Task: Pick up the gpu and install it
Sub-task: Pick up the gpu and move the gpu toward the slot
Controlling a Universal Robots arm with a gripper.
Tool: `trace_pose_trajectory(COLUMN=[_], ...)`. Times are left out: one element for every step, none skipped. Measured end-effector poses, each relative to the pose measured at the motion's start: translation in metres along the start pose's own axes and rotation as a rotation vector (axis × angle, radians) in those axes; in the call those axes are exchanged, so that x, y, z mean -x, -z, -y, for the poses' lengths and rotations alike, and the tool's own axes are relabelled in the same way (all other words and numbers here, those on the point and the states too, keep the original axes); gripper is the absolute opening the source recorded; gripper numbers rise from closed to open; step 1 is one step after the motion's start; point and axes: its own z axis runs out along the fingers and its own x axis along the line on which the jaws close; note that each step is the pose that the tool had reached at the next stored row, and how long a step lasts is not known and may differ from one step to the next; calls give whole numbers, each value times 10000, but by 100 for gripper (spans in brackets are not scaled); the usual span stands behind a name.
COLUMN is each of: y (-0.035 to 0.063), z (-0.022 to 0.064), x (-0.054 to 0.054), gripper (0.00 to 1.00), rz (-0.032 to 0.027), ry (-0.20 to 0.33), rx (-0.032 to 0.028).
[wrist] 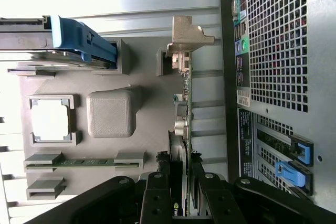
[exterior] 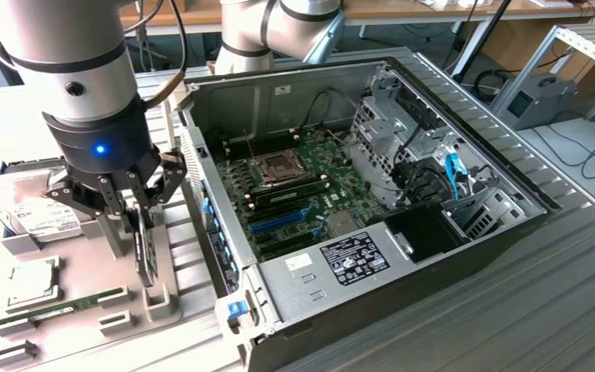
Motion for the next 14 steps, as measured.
trace_pose_trajectory(y=[2,5,8,12,16,18,21,24,27,31,34,37,39,42], z=[0,0,0,0,1,1,1,1,1,1,1,2,1,2], x=[0,0,0,0,0,0,1,1,1,1,1,1,1,1], gripper=[26,26,26,26,26,26,26,26,26,26,26,26,26,26], rz=[0,-1,0,0,0,0,0,-1,0,0,-1,0,0,0], ry=[0,0,0,0,0,0,0,0,0,0,0,0,0,0], rx=[0,-1,-1,-1,-1,-1,-1,-1,-1,-1,-1,-1,0,-1])
